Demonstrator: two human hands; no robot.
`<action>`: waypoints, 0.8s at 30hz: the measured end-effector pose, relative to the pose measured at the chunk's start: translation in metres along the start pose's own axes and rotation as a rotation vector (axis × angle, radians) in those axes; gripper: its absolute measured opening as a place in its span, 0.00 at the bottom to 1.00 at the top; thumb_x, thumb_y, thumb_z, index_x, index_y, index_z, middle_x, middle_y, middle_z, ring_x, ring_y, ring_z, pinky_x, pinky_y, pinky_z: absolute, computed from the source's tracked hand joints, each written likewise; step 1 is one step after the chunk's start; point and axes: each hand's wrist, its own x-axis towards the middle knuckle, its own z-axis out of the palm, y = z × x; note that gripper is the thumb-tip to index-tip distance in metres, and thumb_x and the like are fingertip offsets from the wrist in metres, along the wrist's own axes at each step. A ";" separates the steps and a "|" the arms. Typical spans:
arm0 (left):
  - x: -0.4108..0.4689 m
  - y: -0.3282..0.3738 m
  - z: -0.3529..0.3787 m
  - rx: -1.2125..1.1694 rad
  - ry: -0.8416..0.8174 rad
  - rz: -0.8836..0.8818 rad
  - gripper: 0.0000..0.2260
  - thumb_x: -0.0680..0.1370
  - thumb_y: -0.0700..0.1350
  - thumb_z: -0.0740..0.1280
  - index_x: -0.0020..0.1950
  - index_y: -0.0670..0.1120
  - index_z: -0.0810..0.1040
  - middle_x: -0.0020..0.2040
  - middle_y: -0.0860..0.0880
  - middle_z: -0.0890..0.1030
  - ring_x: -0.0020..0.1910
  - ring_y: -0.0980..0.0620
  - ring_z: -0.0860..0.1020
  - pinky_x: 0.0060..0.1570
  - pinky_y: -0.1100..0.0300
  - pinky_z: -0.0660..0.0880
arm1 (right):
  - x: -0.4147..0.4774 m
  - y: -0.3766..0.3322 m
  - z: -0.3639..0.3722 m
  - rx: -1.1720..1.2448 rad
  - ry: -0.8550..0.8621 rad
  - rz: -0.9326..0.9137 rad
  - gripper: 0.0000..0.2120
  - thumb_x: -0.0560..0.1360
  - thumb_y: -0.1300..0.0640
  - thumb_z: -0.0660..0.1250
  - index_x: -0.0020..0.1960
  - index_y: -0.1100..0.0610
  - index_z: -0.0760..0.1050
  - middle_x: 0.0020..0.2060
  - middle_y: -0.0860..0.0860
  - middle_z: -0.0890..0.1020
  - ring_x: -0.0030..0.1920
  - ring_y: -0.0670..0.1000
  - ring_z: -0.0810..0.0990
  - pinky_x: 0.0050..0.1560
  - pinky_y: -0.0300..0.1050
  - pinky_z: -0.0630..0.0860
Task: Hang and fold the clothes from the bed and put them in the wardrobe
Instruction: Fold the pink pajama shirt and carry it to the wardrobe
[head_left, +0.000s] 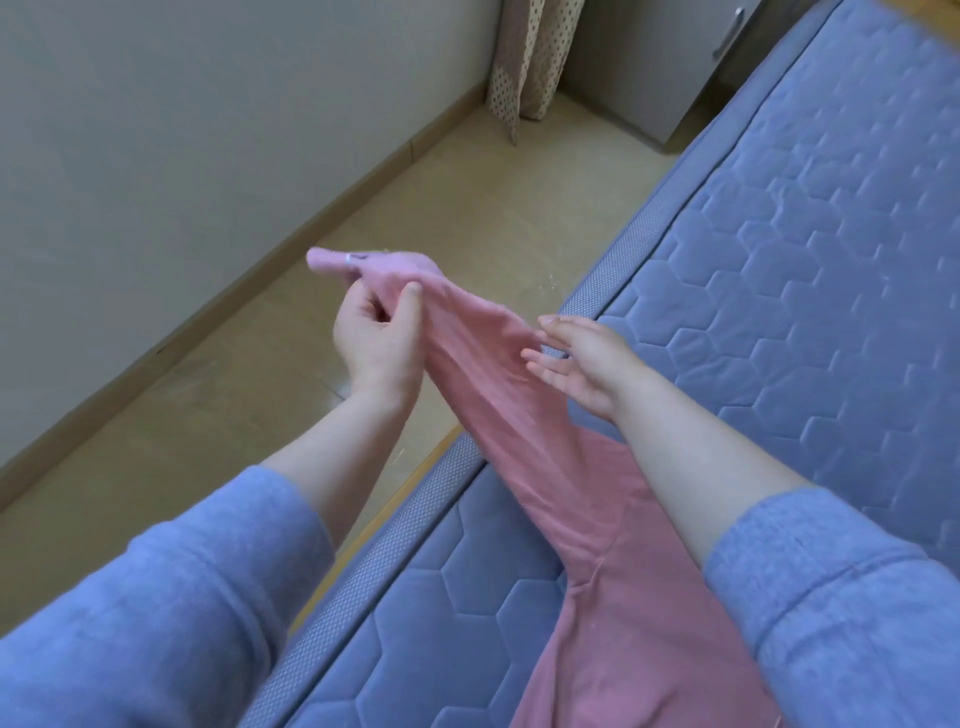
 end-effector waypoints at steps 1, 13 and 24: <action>-0.008 0.005 0.003 0.015 -0.025 0.080 0.08 0.77 0.40 0.66 0.38 0.44 0.71 0.34 0.49 0.72 0.35 0.54 0.69 0.37 0.59 0.68 | -0.005 -0.002 -0.003 0.019 0.004 -0.014 0.03 0.81 0.60 0.62 0.49 0.55 0.72 0.58 0.55 0.73 0.57 0.60 0.78 0.55 0.49 0.78; -0.153 0.004 0.079 0.206 -0.622 0.731 0.15 0.78 0.38 0.64 0.40 0.53 0.60 0.32 0.57 0.62 0.33 0.56 0.61 0.34 0.61 0.60 | -0.095 0.034 -0.150 0.227 0.248 0.034 0.13 0.82 0.48 0.58 0.52 0.58 0.73 0.50 0.56 0.79 0.45 0.53 0.80 0.48 0.47 0.77; -0.266 -0.042 0.107 0.466 -1.385 1.061 0.12 0.76 0.34 0.60 0.54 0.36 0.79 0.57 0.39 0.81 0.57 0.44 0.77 0.57 0.57 0.72 | -0.162 0.106 -0.276 0.068 0.168 0.073 0.23 0.72 0.33 0.64 0.37 0.52 0.80 0.37 0.53 0.84 0.36 0.52 0.84 0.41 0.45 0.80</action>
